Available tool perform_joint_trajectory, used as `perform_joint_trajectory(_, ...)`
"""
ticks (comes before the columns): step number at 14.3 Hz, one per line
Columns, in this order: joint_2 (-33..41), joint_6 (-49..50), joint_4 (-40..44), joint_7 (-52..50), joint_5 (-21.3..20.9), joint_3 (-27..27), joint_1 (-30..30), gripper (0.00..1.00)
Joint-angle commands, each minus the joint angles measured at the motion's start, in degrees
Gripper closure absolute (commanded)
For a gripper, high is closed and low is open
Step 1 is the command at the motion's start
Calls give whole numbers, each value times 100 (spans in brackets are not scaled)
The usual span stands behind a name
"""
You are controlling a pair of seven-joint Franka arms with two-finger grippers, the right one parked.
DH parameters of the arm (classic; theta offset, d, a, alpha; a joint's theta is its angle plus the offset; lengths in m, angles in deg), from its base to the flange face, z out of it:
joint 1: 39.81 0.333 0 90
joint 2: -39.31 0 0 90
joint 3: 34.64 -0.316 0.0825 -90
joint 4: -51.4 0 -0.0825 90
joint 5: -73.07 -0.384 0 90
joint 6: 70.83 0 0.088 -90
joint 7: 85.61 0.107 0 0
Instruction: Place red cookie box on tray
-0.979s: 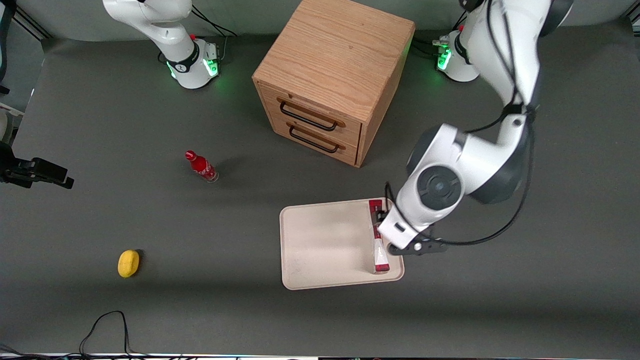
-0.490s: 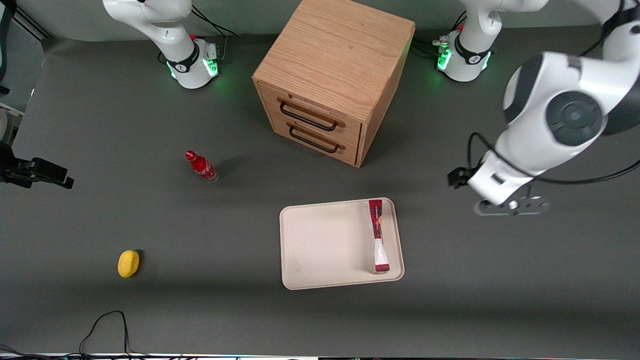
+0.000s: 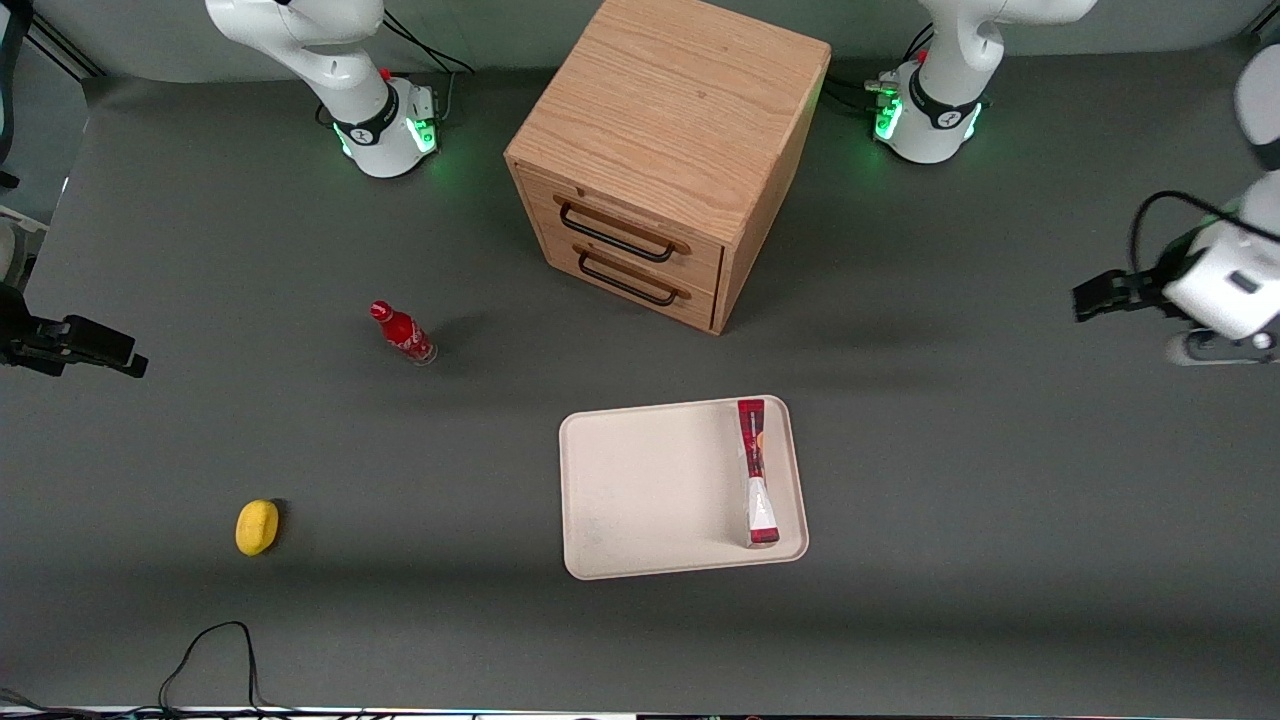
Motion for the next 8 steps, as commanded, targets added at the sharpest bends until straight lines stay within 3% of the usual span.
perform_joint_trajectory(1, 9, 279, 264, 297, 30, 379, 596, 0)
perform_joint_trajectory(4, 0, 490, 484, -271, -22, 1462, 1467, 0)
perform_joint_trajectory(8, -9, 578, 624, -686, -14, 1429, 1119, 0)
